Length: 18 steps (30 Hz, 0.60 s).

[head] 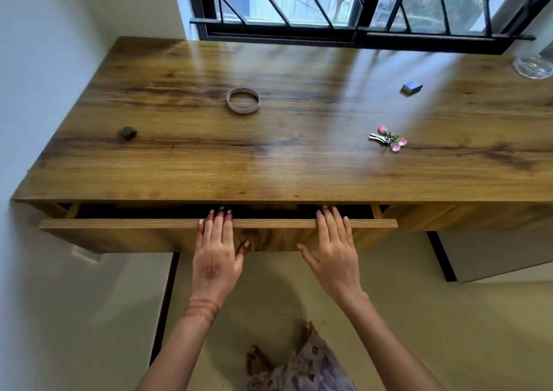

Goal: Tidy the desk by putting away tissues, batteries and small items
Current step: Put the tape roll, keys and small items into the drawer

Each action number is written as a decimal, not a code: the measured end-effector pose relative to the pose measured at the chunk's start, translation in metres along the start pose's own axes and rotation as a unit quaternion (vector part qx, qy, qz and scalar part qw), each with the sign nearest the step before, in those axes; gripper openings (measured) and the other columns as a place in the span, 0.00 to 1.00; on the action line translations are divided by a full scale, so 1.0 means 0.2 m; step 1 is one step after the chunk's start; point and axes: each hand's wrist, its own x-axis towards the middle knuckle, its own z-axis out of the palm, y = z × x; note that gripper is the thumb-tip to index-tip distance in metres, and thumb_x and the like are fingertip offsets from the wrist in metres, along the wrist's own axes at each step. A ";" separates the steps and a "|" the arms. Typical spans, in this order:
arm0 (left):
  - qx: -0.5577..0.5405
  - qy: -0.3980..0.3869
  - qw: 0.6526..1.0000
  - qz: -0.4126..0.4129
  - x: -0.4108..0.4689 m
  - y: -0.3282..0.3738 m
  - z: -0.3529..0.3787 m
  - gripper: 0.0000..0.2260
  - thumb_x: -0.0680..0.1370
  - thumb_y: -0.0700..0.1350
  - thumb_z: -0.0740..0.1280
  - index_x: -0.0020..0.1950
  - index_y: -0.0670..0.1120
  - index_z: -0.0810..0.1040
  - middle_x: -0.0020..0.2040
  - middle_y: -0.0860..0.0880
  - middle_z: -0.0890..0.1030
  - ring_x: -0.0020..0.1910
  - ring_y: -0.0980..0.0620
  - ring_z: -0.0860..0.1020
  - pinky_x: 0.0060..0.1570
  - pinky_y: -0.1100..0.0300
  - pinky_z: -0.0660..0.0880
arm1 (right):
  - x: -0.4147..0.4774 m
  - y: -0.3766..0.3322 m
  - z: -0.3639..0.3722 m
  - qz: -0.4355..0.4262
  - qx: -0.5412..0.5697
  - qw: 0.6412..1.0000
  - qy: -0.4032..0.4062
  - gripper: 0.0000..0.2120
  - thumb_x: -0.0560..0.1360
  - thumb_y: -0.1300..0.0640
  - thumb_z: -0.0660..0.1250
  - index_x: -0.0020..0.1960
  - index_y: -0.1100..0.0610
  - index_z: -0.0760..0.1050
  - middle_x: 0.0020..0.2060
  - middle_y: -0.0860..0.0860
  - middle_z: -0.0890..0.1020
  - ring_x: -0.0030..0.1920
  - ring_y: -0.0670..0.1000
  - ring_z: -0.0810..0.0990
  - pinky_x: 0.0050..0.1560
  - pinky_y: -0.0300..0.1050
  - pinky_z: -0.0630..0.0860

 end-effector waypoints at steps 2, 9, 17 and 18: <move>0.016 0.000 1.000 0.004 -0.02 0.00 0.00 0.30 0.72 0.50 0.70 0.68 0.37 0.68 0.67 0.38 0.73 0.67 0.40 0.70 0.71 0.48 0.58 | 0.00 -0.01 -0.01 0.007 0.003 1.000 0.003 0.31 0.74 0.44 0.63 0.69 0.63 0.64 0.68 0.58 0.70 0.72 0.57 0.63 0.71 0.54 0.54; 0.011 -0.011 1.000 -0.010 -0.10 0.03 -0.05 0.34 0.64 0.48 0.77 0.65 0.35 0.71 0.63 0.37 0.76 0.64 0.39 0.74 0.66 0.44 0.63 | -0.09 -0.03 -0.06 0.010 0.029 1.000 0.005 0.32 0.71 0.47 0.69 0.68 0.62 0.66 0.66 0.57 0.72 0.71 0.57 0.65 0.72 0.50 0.47; -0.002 -0.029 0.999 -0.027 -0.35 0.07 -0.10 0.35 0.61 0.47 0.79 0.64 0.35 0.73 0.62 0.37 0.77 0.64 0.39 0.74 0.66 0.46 0.63 | -0.35 -0.05 -0.13 -0.002 0.014 1.000 -0.002 0.34 0.67 0.48 0.73 0.68 0.61 0.68 0.67 0.56 0.72 0.70 0.56 0.66 0.74 0.54 0.52; -0.005 -0.030 0.999 -0.027 -0.38 0.07 -0.11 0.35 0.61 0.47 0.79 0.64 0.35 0.73 0.62 0.37 0.77 0.64 0.39 0.74 0.65 0.46 0.63 | -0.38 -0.06 -0.13 -0.001 0.013 1.000 -0.002 0.34 0.66 0.48 0.74 0.67 0.61 0.68 0.66 0.56 0.73 0.70 0.56 0.67 0.72 0.55 0.55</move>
